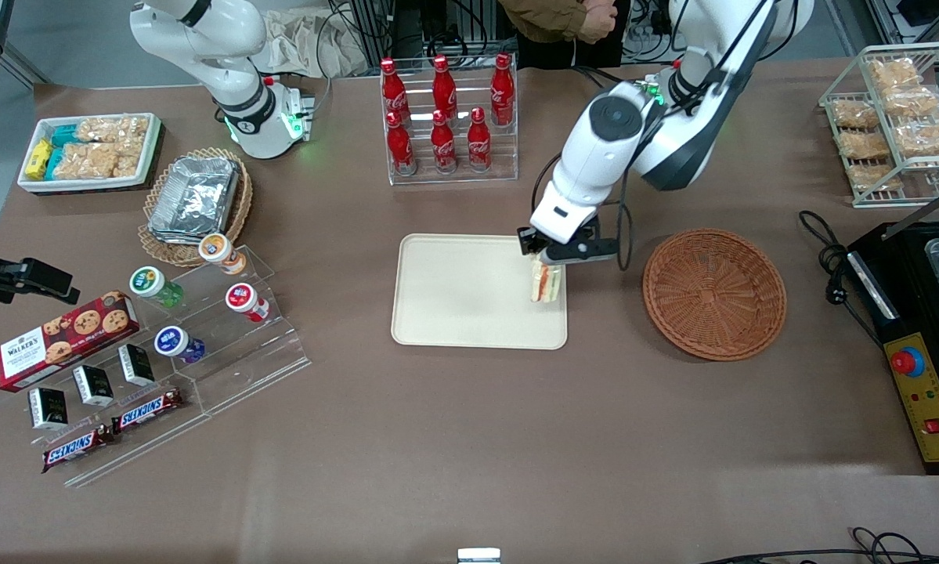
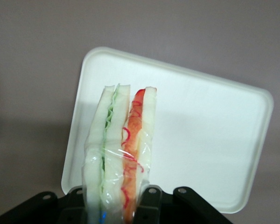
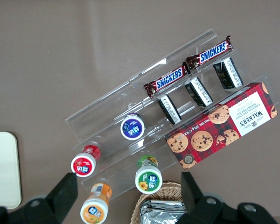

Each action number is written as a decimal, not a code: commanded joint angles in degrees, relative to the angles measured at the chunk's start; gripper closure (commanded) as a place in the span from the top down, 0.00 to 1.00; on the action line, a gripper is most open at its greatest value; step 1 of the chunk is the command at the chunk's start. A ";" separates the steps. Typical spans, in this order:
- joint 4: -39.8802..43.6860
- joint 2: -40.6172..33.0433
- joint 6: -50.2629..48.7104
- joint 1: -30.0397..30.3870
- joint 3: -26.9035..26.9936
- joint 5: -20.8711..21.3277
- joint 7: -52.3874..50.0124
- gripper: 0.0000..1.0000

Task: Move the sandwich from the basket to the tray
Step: 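Lift the sandwich and carry it with the left gripper over the cream tray, then lower the sandwich onto the tray with the left gripper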

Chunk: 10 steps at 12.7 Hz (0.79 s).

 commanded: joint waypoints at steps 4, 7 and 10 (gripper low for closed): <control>0.46 11.93 4.84 -0.89 0.29 18.44 -9.24 0.00; 1.33 16.68 6.69 -0.37 0.38 31.55 -17.69 0.00; 2.13 18.01 6.69 -0.28 0.46 35.37 -18.86 0.99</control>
